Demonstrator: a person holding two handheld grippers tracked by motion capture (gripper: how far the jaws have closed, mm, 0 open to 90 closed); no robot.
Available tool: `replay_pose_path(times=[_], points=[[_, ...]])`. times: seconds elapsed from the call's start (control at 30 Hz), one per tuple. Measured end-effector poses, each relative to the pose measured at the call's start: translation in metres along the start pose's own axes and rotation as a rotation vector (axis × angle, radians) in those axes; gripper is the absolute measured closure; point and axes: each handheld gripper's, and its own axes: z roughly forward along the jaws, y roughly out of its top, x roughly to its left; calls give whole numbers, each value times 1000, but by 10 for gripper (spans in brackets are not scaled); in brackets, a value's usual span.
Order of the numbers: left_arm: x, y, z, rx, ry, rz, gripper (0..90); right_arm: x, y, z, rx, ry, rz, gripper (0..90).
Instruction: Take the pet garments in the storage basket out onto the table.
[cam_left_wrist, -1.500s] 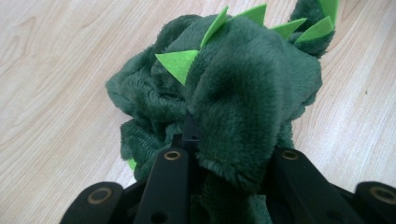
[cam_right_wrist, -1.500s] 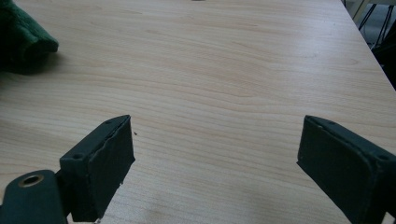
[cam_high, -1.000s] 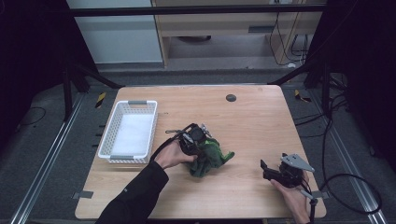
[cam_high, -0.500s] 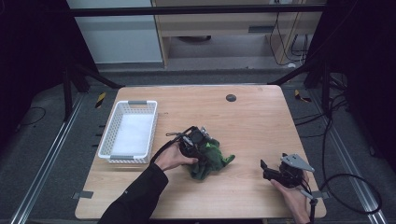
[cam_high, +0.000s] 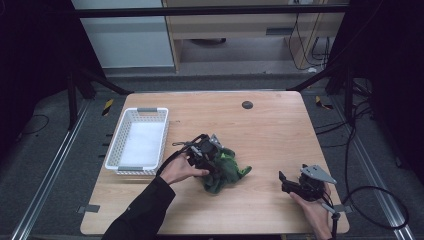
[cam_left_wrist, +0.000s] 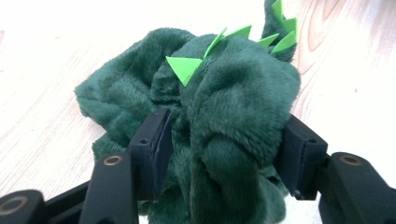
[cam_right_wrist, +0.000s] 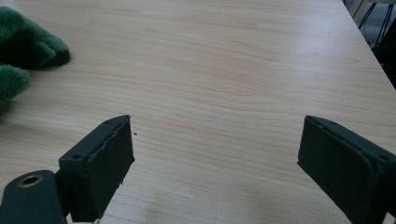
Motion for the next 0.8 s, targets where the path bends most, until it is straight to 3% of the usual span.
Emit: replay_pose_path(times=[0.2,0.8], points=[[-3,-5,-14,-63,8,-9,397,0,0,0,3,0,2,103],[-10,-40,-46,-328,26,-85,375,0,-1,0,6,-3,8,102]])
